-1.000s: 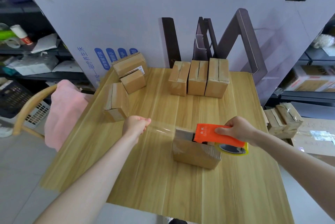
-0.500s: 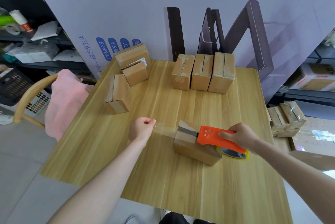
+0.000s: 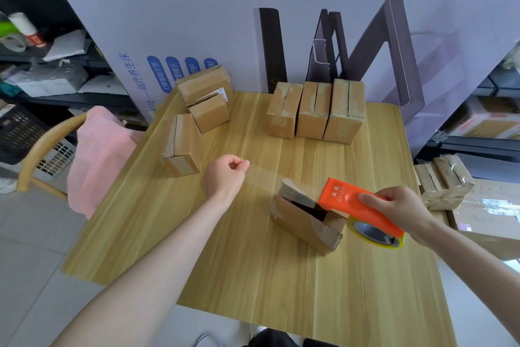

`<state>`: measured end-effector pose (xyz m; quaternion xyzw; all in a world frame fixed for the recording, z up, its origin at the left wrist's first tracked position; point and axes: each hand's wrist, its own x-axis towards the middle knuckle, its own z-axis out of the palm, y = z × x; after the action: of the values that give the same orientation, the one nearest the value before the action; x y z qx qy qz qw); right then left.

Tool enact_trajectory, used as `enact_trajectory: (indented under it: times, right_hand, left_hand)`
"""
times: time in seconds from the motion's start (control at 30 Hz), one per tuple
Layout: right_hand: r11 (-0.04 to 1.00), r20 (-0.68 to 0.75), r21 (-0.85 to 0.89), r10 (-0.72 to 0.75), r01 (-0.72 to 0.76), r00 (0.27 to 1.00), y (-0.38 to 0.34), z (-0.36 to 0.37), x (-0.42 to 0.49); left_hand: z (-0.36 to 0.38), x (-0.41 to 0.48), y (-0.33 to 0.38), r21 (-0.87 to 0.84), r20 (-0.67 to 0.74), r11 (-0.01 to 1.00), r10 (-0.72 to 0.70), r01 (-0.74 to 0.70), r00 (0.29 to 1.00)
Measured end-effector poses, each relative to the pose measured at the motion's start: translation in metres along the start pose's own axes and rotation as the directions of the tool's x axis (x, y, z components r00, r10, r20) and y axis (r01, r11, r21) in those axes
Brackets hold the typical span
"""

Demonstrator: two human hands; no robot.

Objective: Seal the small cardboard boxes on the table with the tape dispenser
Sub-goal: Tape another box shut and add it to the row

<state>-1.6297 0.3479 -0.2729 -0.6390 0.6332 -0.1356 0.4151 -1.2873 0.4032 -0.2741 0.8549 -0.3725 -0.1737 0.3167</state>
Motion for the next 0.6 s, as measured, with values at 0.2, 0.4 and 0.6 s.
enact_trajectory:
  times: [0.2, 0.4, 0.6]
  right_hand:
    - [0.995, -0.059, -0.058, 0.082, -0.085, 0.995, -0.009, 0.008, 0.001]
    - [0.960, -0.101, -0.227, 0.143, -0.163, 0.985, 0.010, 0.031, 0.002]
    - [0.953, -0.095, -0.228, 0.182, -0.199, 0.979, 0.027, 0.038, 0.001]
  left_hand:
    - [0.009, 0.020, 0.025, 0.005, 0.050, 1.000, 0.027, -0.027, 0.998]
    - [0.032, 0.028, 0.024, 0.151, 0.156, 0.983, 0.077, -0.100, 0.985]
    - [0.058, 0.032, 0.007, 0.188, 0.199, 0.978, 0.052, -0.090, 0.979]
